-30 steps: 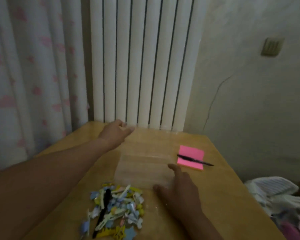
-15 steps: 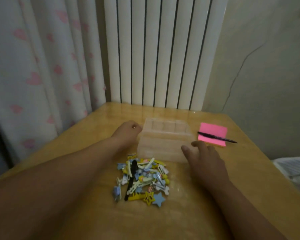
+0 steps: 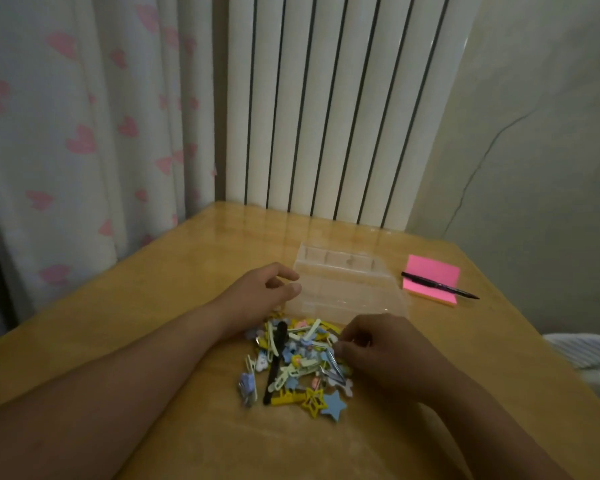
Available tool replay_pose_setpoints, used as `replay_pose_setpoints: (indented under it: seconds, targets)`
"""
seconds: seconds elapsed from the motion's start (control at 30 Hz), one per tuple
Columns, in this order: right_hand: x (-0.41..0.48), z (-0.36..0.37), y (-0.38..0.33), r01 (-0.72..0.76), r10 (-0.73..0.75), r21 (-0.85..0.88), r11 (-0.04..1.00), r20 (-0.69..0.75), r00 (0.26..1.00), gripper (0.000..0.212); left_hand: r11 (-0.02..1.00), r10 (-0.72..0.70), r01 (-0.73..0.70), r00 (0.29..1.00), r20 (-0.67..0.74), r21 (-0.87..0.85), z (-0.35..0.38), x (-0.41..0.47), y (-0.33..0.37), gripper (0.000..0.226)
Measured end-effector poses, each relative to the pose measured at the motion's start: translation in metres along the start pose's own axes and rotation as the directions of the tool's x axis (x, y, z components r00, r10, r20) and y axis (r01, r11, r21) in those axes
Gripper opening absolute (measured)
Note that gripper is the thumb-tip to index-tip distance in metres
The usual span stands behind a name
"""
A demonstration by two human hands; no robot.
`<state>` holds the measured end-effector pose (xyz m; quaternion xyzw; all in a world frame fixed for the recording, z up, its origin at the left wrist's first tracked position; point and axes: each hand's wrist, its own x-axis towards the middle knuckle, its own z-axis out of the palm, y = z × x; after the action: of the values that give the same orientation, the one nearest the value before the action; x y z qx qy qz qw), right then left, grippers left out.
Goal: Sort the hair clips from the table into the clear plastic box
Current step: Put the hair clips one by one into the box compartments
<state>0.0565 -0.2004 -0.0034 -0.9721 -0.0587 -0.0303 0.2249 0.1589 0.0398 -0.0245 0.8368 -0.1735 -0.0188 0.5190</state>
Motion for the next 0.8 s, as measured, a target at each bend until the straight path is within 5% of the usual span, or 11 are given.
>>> replay_pose_setpoints:
  seconds: [0.2, 0.5, 0.8]
  targets:
    - [0.005, 0.004, 0.0, -0.062, 0.062, -0.006, 0.998, 0.034, 0.997, 0.017, 0.993, 0.115, -0.115, 0.993, -0.003, 0.027, 0.003, 0.001, -0.013, 0.008]
    - [-0.001, -0.013, 0.008, -0.154, 0.13, 0.271, 0.95, 0.105, 0.986, 0.01, 0.981, 0.173, -0.169, 0.984, -0.034, 0.1, 0.003, 0.004, -0.017, 0.009]
    - [-0.003, -0.02, 0.007, -0.111, 0.086, 0.19, 0.976, 0.133, 0.987, 0.019, 0.99, 0.123, -0.121, 0.992, -0.032, 0.071, 0.007, 0.006, -0.016, 0.024]
